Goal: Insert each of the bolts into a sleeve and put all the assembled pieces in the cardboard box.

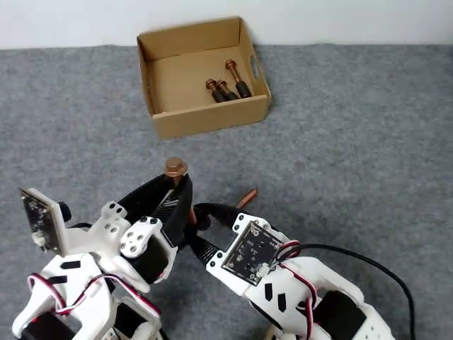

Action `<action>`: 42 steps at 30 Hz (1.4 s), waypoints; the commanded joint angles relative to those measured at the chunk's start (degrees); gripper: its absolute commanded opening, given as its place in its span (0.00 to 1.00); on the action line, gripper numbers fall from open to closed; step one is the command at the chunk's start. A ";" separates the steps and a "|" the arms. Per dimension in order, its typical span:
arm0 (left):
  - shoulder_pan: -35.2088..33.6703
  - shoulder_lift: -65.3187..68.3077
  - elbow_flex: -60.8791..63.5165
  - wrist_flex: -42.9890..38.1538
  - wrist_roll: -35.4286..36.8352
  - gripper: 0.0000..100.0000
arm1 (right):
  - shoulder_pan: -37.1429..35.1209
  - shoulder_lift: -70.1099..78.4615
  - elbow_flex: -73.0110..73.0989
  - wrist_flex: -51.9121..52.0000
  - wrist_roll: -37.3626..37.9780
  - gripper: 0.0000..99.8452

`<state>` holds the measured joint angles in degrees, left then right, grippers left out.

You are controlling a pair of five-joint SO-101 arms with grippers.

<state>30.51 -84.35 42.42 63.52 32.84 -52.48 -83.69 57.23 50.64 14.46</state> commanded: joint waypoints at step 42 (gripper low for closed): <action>2.11 0.18 -3.91 22.95 -8.35 0.18 | -0.48 -0.04 -0.79 -1.89 0.53 0.01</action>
<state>32.53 -84.35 39.52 84.88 25.45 -52.92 -83.60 57.32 50.64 14.46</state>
